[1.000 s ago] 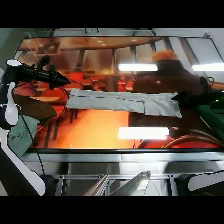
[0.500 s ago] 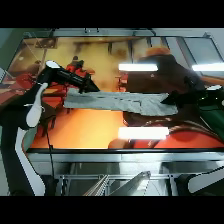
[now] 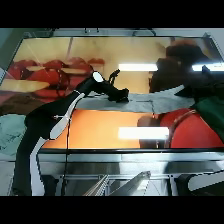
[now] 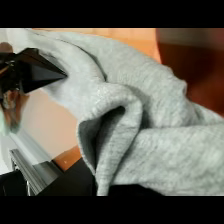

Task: Fold the shirts.

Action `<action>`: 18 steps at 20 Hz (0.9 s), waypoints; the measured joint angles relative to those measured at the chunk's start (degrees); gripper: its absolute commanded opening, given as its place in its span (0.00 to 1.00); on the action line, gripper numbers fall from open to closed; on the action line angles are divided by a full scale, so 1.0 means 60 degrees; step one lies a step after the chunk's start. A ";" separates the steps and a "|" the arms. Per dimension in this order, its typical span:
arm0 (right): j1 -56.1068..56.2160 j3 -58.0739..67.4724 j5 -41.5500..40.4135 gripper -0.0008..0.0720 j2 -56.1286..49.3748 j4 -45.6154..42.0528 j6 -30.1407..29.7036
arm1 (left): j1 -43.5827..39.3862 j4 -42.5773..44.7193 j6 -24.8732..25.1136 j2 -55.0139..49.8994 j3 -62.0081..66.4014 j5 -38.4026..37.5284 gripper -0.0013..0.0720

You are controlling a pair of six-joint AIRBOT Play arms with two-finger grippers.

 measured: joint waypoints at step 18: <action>0.5563 0.2102 -0.2707 0.64 0.0521 0.0197 0.3464 | 0.4998 -0.0667 0.1945 0.6116 -0.3515 -0.3541 0.04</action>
